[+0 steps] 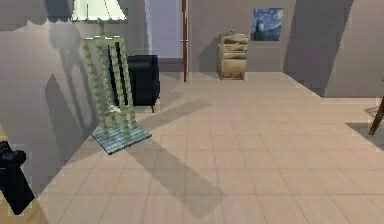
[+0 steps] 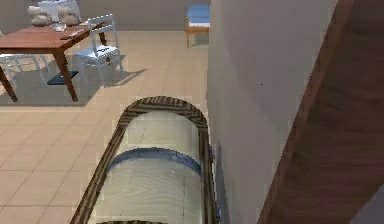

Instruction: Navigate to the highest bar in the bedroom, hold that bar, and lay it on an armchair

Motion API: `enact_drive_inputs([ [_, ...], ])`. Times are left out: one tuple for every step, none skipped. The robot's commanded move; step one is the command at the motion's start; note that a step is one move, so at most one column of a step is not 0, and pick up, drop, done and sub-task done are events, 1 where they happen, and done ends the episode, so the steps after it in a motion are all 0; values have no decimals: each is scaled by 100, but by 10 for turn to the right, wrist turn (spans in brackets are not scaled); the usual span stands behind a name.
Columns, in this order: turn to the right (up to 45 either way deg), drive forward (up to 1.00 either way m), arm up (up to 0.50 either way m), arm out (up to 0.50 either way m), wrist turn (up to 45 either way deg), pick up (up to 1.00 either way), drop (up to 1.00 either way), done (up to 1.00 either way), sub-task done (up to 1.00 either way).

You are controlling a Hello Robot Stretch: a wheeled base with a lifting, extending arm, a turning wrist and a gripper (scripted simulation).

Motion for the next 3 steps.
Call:
enact_drive_inputs([
  [0,75,0,0,0,0,0,0,0],
  [450,0,0,0,0,0,0,0,0],
  [390,0,0,0,0,0,0,0,0],
])
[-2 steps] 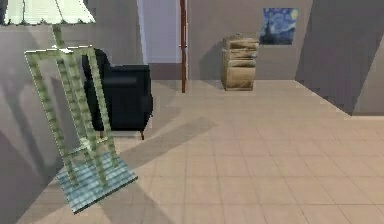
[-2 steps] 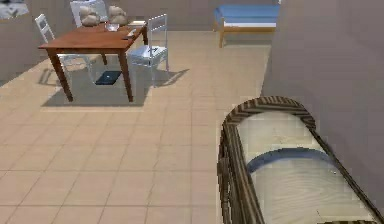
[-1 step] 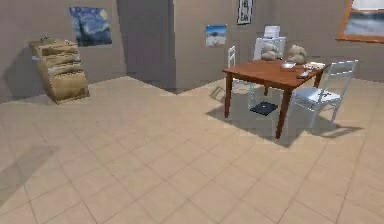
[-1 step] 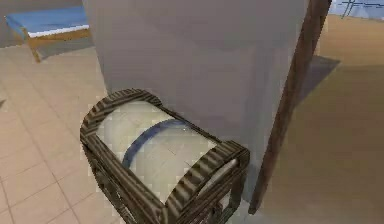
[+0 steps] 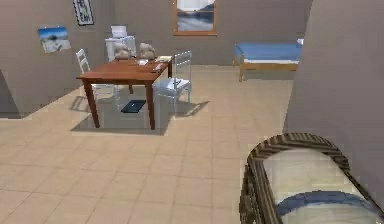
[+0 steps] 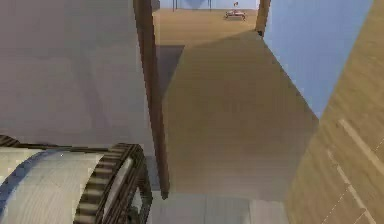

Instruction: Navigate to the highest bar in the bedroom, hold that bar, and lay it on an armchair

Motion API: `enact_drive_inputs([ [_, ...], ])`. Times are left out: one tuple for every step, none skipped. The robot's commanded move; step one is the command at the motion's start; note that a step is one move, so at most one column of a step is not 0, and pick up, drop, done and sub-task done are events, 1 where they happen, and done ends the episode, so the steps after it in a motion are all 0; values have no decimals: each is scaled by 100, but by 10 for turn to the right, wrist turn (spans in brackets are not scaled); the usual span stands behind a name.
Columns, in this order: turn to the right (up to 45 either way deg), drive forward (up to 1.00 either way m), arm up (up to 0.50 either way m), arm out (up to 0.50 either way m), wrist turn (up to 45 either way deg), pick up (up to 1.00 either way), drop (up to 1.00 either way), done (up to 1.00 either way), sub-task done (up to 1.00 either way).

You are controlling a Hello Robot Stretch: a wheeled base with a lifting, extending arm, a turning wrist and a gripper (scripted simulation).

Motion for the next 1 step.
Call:
enact_drive_inputs([
  [0,100,0,0,0,0,0,0,0],
])
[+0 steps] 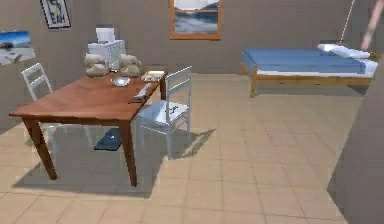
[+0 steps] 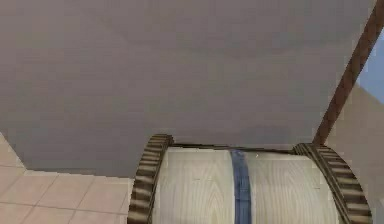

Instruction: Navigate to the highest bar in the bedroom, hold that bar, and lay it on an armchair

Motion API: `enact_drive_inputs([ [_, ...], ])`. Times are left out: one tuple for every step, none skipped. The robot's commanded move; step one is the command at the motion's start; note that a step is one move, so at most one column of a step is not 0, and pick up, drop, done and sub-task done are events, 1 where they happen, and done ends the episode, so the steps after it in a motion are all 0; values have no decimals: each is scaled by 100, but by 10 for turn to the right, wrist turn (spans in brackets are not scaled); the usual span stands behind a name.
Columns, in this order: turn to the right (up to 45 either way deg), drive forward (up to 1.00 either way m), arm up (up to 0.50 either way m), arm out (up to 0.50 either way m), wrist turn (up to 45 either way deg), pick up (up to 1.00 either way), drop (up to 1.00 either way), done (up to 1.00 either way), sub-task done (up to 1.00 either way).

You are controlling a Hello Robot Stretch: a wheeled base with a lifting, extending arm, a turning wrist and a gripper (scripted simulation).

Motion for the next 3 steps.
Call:
enact_drive_inputs([
  [0,100,0,0,0,0,0,0,0],
  [90,0,0,0,0,0,0,0,0],
  [0,25,0,0,0,0,0,0,0],
])
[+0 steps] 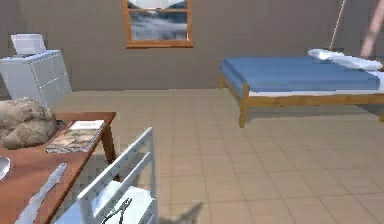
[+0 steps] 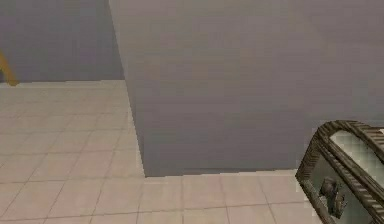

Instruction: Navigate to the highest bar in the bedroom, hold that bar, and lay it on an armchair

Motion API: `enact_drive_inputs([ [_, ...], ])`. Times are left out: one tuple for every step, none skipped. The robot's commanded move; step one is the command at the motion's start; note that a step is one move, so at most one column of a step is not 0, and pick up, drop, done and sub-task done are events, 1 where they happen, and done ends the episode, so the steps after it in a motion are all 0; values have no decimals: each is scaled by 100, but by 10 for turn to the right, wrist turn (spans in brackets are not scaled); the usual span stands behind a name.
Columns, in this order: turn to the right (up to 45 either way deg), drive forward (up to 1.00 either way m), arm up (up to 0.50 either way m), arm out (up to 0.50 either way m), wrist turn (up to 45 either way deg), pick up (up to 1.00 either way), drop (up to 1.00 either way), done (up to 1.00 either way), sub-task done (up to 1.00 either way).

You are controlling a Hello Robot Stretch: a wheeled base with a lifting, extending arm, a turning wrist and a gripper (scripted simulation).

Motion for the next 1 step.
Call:
enact_drive_inputs([
  [330,0,0,0,0,0,0,0,0],
])
